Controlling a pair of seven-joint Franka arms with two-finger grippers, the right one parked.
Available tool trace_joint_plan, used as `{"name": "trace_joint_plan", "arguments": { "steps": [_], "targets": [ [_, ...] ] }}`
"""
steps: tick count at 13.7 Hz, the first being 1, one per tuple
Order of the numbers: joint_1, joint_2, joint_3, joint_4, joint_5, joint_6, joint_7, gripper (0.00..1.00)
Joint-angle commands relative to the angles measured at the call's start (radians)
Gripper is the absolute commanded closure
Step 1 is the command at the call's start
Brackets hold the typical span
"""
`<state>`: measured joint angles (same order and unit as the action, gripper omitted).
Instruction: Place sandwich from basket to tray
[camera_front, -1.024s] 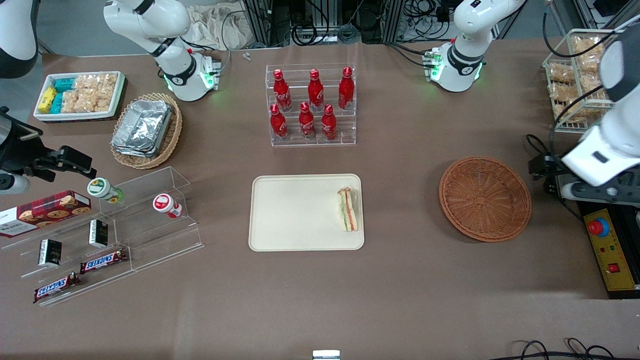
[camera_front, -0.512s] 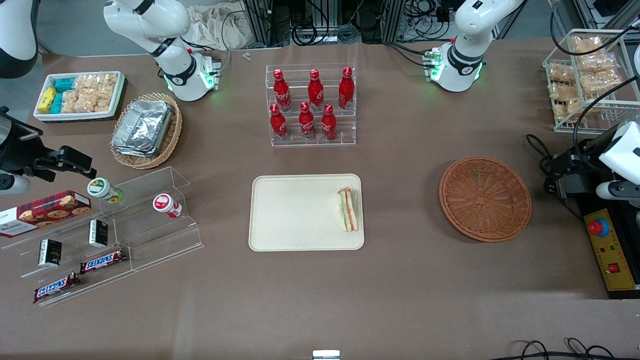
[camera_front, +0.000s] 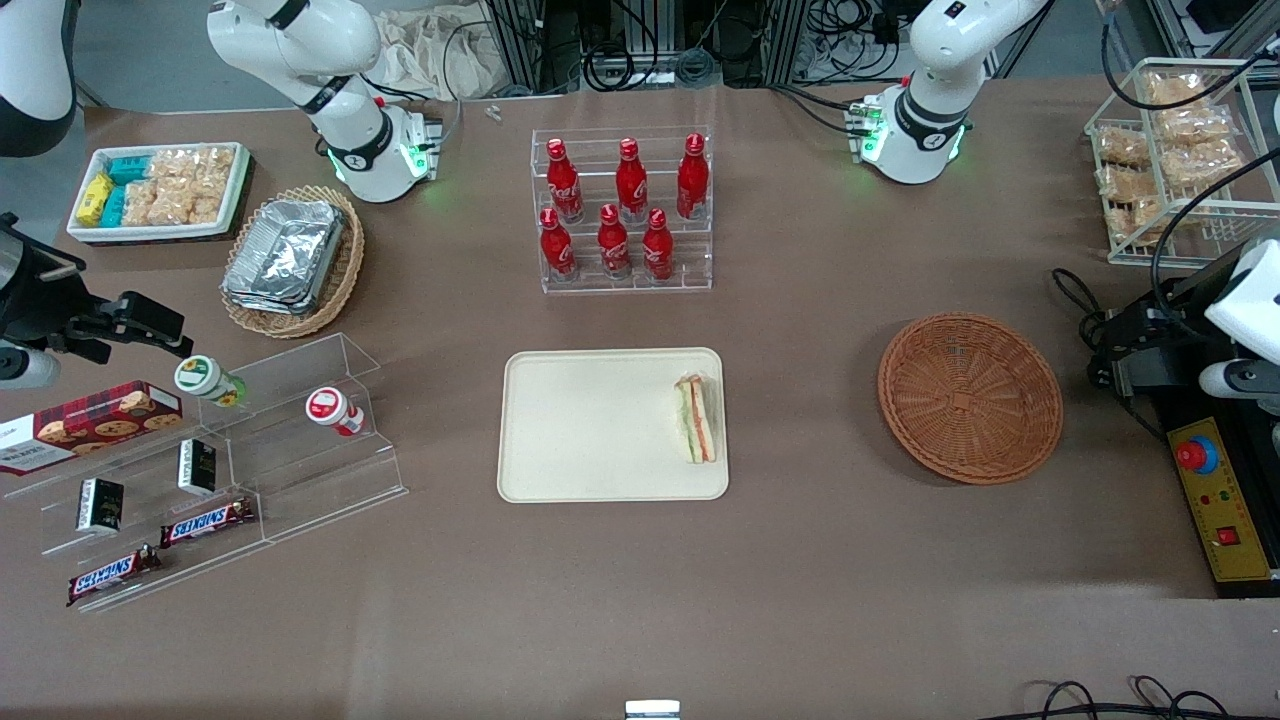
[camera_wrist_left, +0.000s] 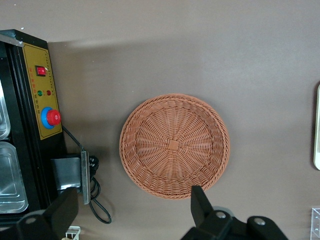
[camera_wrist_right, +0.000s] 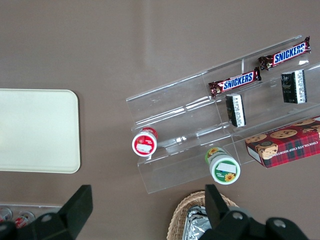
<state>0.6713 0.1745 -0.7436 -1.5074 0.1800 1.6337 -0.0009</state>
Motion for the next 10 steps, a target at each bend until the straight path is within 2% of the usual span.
{"name": "trace_joint_plan", "arguments": {
  "steps": [1,4,6,8,10],
  "targets": [
    [0.007,-0.010,0.006,0.027,-0.002,-0.025,0.002,0.00],
    [0.001,-0.012,0.013,0.027,-0.008,-0.025,-0.005,0.00],
    [-0.085,-0.016,0.097,0.027,-0.019,-0.026,-0.005,0.00],
    [-0.267,-0.026,0.290,0.029,-0.024,-0.025,-0.004,0.00],
    [-0.427,-0.041,0.456,0.027,-0.060,-0.025,-0.001,0.00]
  ]
}}
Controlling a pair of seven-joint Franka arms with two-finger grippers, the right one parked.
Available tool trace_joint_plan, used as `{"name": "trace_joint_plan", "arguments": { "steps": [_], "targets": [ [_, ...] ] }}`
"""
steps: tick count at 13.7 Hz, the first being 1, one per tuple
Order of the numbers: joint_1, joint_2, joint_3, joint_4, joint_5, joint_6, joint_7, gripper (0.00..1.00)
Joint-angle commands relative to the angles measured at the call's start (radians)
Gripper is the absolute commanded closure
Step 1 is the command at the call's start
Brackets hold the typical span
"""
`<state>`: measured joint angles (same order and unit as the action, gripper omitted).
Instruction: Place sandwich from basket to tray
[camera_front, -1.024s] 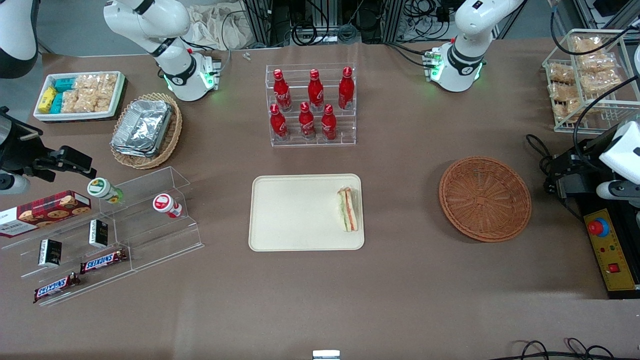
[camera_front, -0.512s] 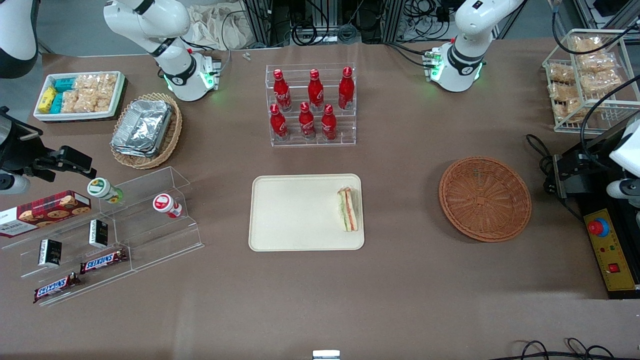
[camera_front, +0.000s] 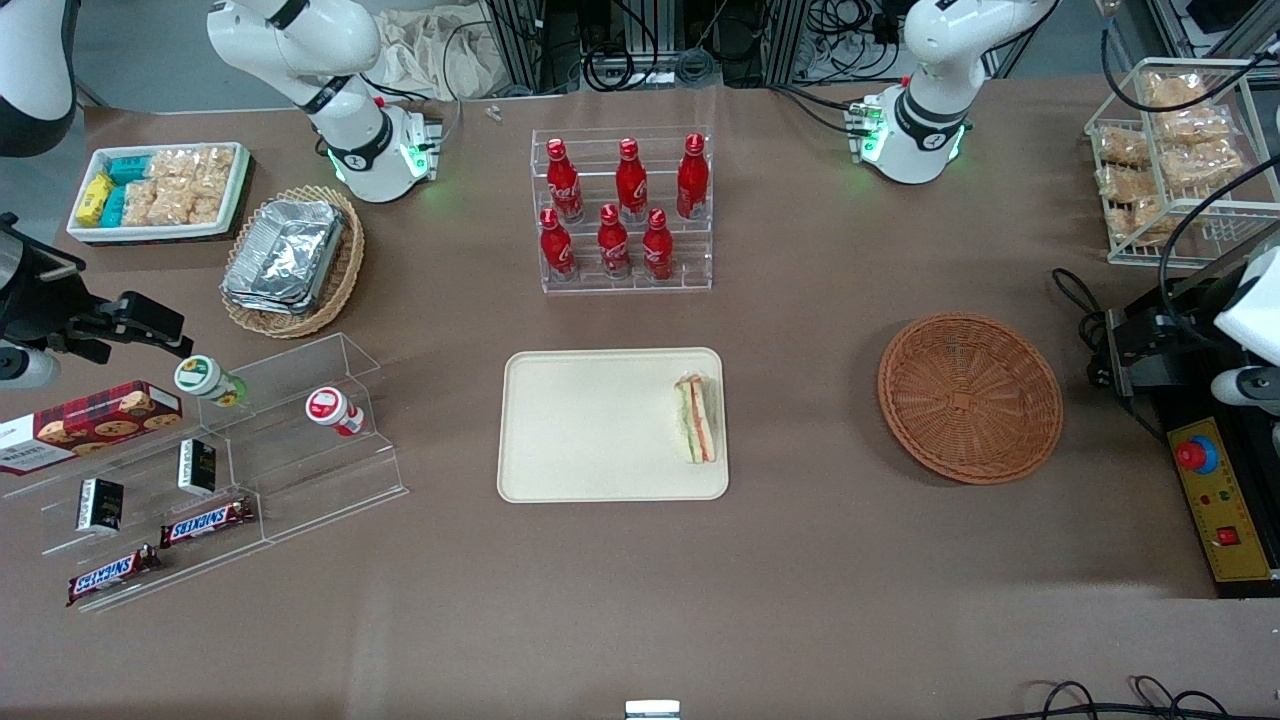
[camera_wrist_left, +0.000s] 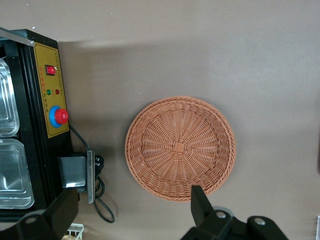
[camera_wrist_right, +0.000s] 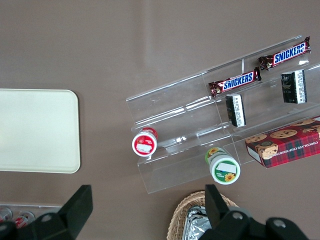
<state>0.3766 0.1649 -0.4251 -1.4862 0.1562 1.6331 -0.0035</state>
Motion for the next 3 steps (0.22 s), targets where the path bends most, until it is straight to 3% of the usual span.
{"name": "trace_joint_plan", "arguments": {
  "steps": [1,3],
  "targets": [
    [-0.196,-0.033,0.216,0.006,-0.053,-0.024,0.002,0.00],
    [-0.310,-0.033,0.340,0.006,-0.093,-0.024,0.007,0.00]
  ]
}}
